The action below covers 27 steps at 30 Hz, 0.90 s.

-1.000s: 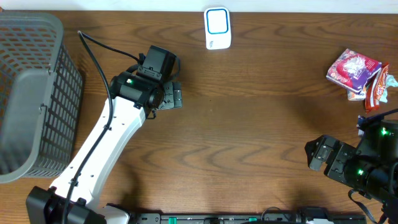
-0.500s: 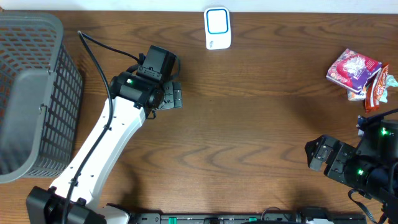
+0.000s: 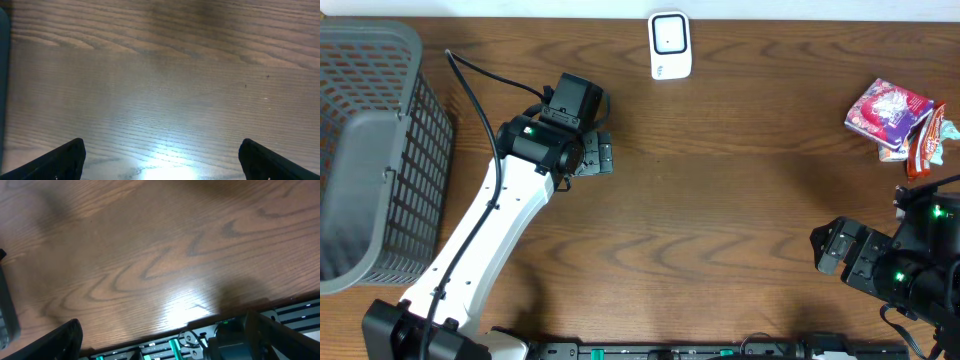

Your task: Scan the item barcode

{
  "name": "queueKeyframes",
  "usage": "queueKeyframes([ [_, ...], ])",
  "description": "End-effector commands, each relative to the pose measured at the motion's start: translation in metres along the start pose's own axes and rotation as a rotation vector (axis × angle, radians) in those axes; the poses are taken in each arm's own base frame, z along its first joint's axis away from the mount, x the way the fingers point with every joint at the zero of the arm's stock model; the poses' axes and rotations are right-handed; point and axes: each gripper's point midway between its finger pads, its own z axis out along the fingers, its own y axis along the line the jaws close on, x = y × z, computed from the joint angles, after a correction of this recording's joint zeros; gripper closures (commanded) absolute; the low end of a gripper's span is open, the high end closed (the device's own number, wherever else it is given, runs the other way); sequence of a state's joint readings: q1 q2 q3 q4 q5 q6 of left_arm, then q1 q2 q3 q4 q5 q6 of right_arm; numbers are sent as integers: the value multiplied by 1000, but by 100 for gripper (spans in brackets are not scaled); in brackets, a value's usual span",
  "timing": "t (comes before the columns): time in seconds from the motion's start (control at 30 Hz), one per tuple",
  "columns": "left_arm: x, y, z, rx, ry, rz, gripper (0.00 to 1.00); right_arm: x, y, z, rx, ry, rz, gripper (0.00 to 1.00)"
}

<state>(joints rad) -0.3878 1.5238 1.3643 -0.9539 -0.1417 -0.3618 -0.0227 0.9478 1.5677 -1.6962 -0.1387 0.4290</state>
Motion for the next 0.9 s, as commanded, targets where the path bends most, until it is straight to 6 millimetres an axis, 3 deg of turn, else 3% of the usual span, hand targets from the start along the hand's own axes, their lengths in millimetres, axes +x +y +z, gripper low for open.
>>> queueKeyframes([
  [0.0,1,5,-1,-21,-7,9,2,2,1,1,-7,11,3,1],
  [0.87,1,5,-1,-21,-7,9,2,-6,-10,2,60,-29,1,1],
])
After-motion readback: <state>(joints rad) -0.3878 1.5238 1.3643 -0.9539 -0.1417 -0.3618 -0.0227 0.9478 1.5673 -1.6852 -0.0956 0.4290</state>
